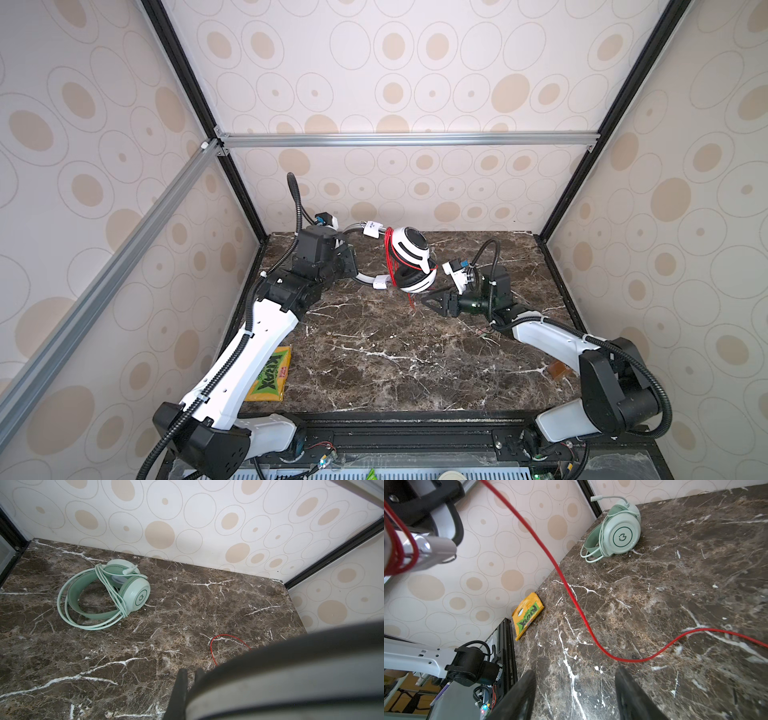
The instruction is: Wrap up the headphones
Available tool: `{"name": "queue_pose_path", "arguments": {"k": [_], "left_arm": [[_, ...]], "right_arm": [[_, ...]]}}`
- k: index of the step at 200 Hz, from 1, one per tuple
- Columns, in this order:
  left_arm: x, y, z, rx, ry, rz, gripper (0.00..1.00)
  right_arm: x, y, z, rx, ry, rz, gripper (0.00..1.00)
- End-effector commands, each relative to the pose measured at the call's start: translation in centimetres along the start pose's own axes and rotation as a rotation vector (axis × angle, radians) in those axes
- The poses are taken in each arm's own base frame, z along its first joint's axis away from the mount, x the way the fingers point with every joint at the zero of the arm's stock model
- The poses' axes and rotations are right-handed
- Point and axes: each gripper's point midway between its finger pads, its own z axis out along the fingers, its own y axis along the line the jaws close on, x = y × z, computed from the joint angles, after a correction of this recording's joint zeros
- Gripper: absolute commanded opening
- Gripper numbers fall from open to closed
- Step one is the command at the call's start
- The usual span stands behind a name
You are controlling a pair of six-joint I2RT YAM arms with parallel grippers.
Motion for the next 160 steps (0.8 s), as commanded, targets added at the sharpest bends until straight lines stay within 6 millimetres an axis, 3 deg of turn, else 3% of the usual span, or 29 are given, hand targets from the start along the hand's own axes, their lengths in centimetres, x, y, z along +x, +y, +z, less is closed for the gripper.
{"name": "queue_pose_path", "arguments": {"k": [1,34,87,137,160], "left_arm": [[-4.2,-1.9,-1.8,0.078,-0.112,-0.057,0.00],[-5.7,-3.1,-2.5,0.135,-0.157,-0.061,0.00],[-8.2,-5.9,-6.0,0.288,-0.259,-0.023,0.00],[-11.0,-8.5,-10.4,0.430,-0.372,0.009,0.00],[-12.4,-8.7,-10.2,0.405,-0.403,0.034,0.00]], "right_arm": [[1.0,-1.1,0.5,0.023,0.016,0.000,0.63],[1.4,-1.8,0.5,0.063,0.040,0.016,0.61],[2.6,-3.0,-0.2,0.144,0.053,0.003,0.61],[1.8,-1.1,-0.5,0.083,0.000,-0.066,0.65],[1.4,-0.7,-0.7,0.094,-0.011,-0.094,0.65]]}}
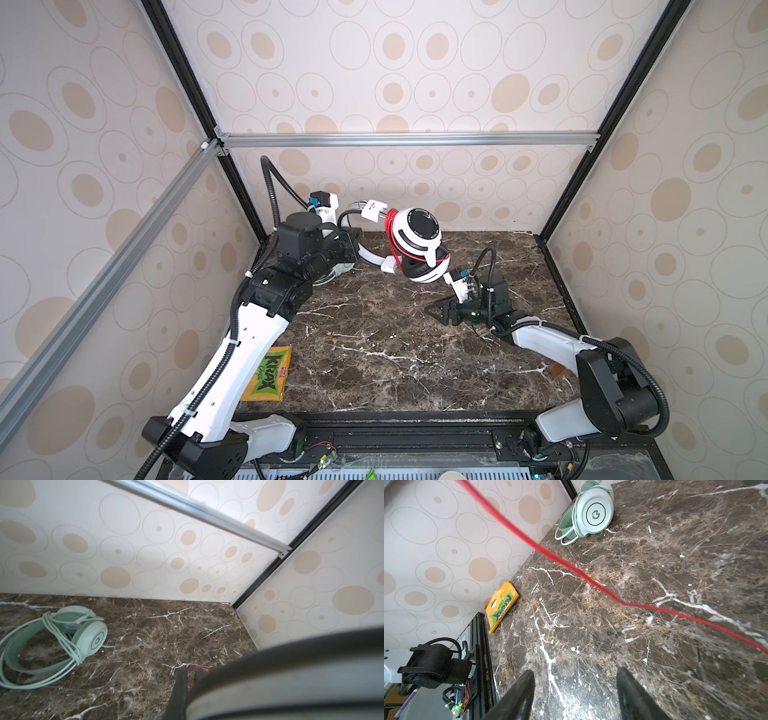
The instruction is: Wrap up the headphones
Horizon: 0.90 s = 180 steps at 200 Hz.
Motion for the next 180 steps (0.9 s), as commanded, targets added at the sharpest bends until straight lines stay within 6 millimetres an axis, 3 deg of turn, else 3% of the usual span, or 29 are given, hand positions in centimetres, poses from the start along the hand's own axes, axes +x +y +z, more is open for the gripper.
{"name": "queue_pose_path", "arguments": {"k": [1,51,132,151,164,180], "left_arm": [[-6.7,-3.6,-2.6,0.112,-0.202,0.038,0.00],[-7.4,-4.2,-0.6,0.148,-0.203,0.070,0.00],[-6.0,-1.1,-1.8,0.104,-0.221,0.029,0.00],[-6.1,-0.7,-2.0,0.089,-0.227,0.032,0.00],[-5.9,-0.6,-1.9,0.086,-0.224,0.031,0.00],[-5.8,-0.5,-1.8,0.087,-0.221,0.028,0.00]], "right_arm": [[-1.4,1.5,-0.6,-0.019,-0.052,-0.082,0.65],[-1.7,2.1,-0.7,0.024,-0.048,-0.151,0.65],[-0.7,2.6,2.0,-0.039,0.002,-0.146,0.61],[-0.7,0.9,2.2,0.050,0.004,-0.089,0.60],[-0.5,-1.9,1.7,0.210,0.013,-0.008,0.60],[0.3,-6.0,-0.6,0.442,0.011,0.162,0.59]]}}
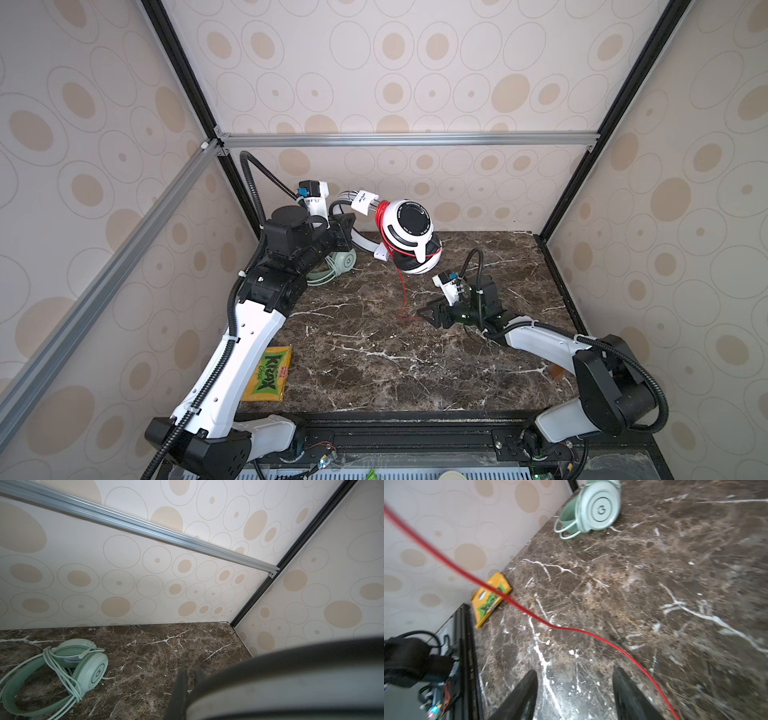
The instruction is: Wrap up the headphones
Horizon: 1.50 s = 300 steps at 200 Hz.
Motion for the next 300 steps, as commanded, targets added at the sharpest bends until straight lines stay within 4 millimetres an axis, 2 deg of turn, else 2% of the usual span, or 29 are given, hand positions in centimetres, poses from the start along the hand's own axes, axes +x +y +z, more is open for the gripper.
{"name": "queue_pose_path", "arguments": {"k": [1,14,26,49,111,130,152,183,252,278,289,300], "left_arm": [[-3.9,-1.8,-1.9,0.063,-0.135,-0.013,0.00],[-3.8,-1.8,-1.8,0.066,-0.132,-0.017,0.00],[-3.7,-1.8,-1.6,0.068,-0.127,-0.022,0.00],[-3.6,-1.7,-1.4,0.084,-0.118,-0.039,0.00],[-3.8,-1.2,-1.5,0.084,-0.123,-0.053,0.00],[-4.0,-1.0,-1.6,0.073,-0.132,-0.050,0.00],[-4.0,-0.8,-1.6,0.064,-0.132,-0.051,0.00],[-4.2,-0.9,-1.8,0.074,-0.136,-0.055,0.00],[-4.3,-0.4,-1.8,0.074,-0.139,-0.070,0.00],[-4.4,-0.1,-1.9,0.070,-0.144,-0.072,0.00],[-4.5,0.0,-1.8,0.067,-0.145,-0.074,0.00],[-4.6,0.0,-1.9,0.069,-0.147,-0.076,0.00]], "right_arm": [[0.0,-5.6,-1.8,0.311,-0.009,0.201,0.59],[1.1,-8.5,-3.9,0.434,-0.042,0.361,0.60],[1.8,-10.4,-5.5,0.509,-0.077,0.484,0.60],[2.3,-11.3,-6.6,0.563,-0.067,0.583,0.62],[4.2,-14.2,-6.4,0.789,0.075,0.896,0.73],[4.0,-14.7,-5.8,0.808,0.086,0.944,0.77],[3.9,-15.4,-4.9,0.843,0.113,0.971,0.77],[5.5,-16.5,-4.7,0.945,0.186,1.030,0.75],[6.6,-19.3,-2.9,1.007,0.229,0.961,0.56],[7.0,-19.9,-2.5,1.019,0.253,0.916,0.35],[6.9,-20.1,-2.2,1.012,0.263,0.891,0.28],[6.8,-20.2,-1.8,0.999,0.273,0.857,0.26]]}}
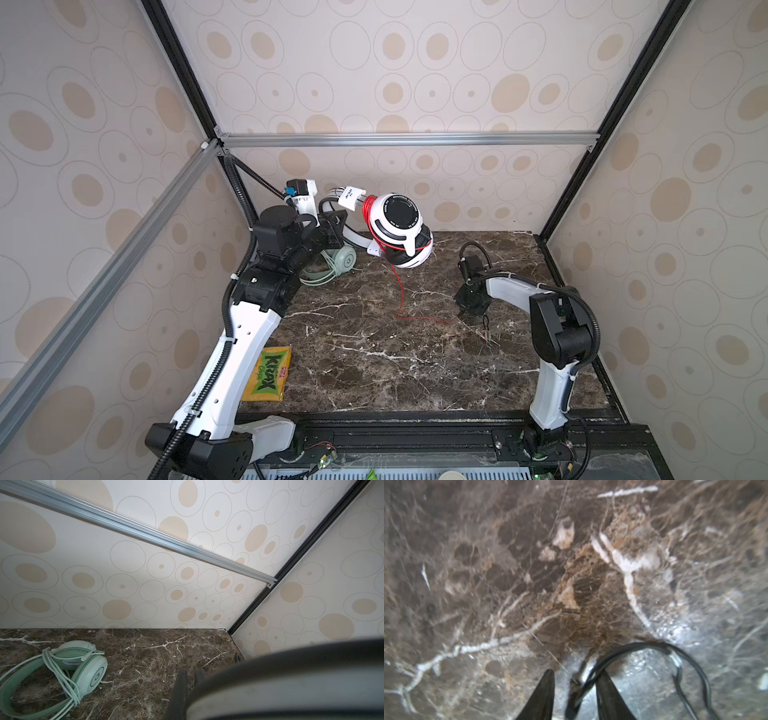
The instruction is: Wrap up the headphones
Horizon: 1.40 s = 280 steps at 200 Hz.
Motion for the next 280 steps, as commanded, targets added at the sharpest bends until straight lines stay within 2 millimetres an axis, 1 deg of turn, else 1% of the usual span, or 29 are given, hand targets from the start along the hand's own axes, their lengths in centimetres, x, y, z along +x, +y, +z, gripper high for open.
{"name": "queue_pose_path", "arguments": {"k": [1,15,19,26,30,35,44,58,66,78,98,105,110,113,121,125,129,144,158,177,197,217,230,251,264,280], "left_arm": [[-3.5,-1.8,-1.6,0.069,-0.114,-0.025,0.00],[-3.6,-1.7,-1.6,0.069,-0.114,-0.030,0.00],[-3.7,-1.7,-1.7,0.071,-0.117,-0.030,0.00],[-3.7,-1.6,-1.7,0.071,-0.119,-0.032,0.00],[-3.8,-1.6,-1.8,0.073,-0.121,-0.033,0.00],[-3.8,-1.5,-1.8,0.073,-0.121,-0.035,0.00],[-3.9,-1.5,-1.9,0.076,-0.125,-0.039,0.00],[-4.0,-1.3,-1.9,0.080,-0.125,-0.049,0.00],[-4.0,-1.1,-1.8,0.083,-0.123,-0.057,0.00],[-4.0,-1.0,-1.7,0.092,-0.120,-0.069,0.00],[-3.9,-0.6,-1.5,0.089,-0.119,-0.074,0.00],[-4.0,-0.4,-1.4,0.085,-0.121,-0.072,0.00],[-3.9,-0.3,-1.4,0.081,-0.120,-0.071,0.00],[-3.9,-0.2,-1.4,0.078,-0.120,-0.071,0.00],[-3.9,-0.1,-1.3,0.070,-0.122,-0.068,0.00],[-3.9,0.0,-1.3,0.066,-0.123,-0.068,0.00],[-3.9,0.1,-1.2,0.063,-0.121,-0.067,0.00],[-3.7,0.4,-0.9,0.056,-0.117,-0.068,0.00],[-3.4,0.5,-0.6,0.055,-0.106,-0.073,0.00],[-3.2,0.6,-0.3,0.056,-0.100,-0.076,0.00],[-3.2,0.7,-0.3,0.054,-0.100,-0.076,0.00],[-3.1,0.7,-0.2,0.058,-0.097,-0.078,0.00],[-3.0,0.7,-0.1,0.061,-0.094,-0.081,0.00],[-2.7,0.8,0.3,0.064,-0.087,-0.088,0.00],[-2.4,1.0,0.6,0.065,-0.077,-0.094,0.00],[-2.0,1.2,1.2,0.069,-0.064,-0.106,0.00]], "right_arm": [[0.1,-0.4,1.2,0.046,0.001,-0.071,0.26],[-0.2,0.3,1.4,0.044,-0.010,-0.117,0.20],[-0.2,0.7,1.4,0.040,-0.013,-0.138,0.17],[-0.4,1.6,1.4,0.030,-0.022,-0.181,0.15],[-0.6,2.2,1.4,0.024,-0.028,-0.210,0.11],[-0.7,2.9,1.4,0.023,-0.038,-0.248,0.10],[-1.1,4.8,1.2,0.003,-0.060,-0.341,0.09],[-1.0,8.8,1.0,-0.063,-0.077,-0.551,0.11],[-0.3,11.0,0.8,-0.101,-0.073,-0.676,0.12],[1.4,14.2,0.3,-0.176,-0.045,-0.858,0.13],[4.8,18.1,-0.7,-0.257,-0.008,-1.123,0.14],[5.7,18.8,-1.1,-0.258,-0.009,-1.192,0.15],[6.1,19.2,-1.3,-0.255,-0.014,-1.232,0.18],[6.3,19.4,-1.3,-0.248,-0.019,-1.251,0.22],[6.5,19.7,-1.6,-0.231,-0.045,-1.276,0.38],[6.5,19.8,-1.8,-0.228,-0.054,-1.280,0.44],[6.6,19.8,-2.0,-0.238,-0.055,-1.281,0.47],[6.5,19.8,-3.2,-0.288,-0.080,-1.254,0.54],[5.9,19.4,-4.6,-0.332,-0.116,-1.205,0.55],[5.0,18.0,-6.9,-0.410,-0.137,-1.119,0.55],[4.1,15.8,-9.4,-0.518,-0.160,-1.013,0.55],[4.1,13.1,-11.1,-0.623,-0.184,-0.924,0.55],[4.4,11.4,-11.7,-0.654,-0.193,-0.892,0.55],[5.9,9.1,-12.0,-0.678,-0.192,-0.880,0.55],[7.2,8.3,-12.2,-0.713,-0.172,-0.873,0.55],[8.8,7.9,-12.8,-0.803,-0.153,-0.869,0.55]]}}
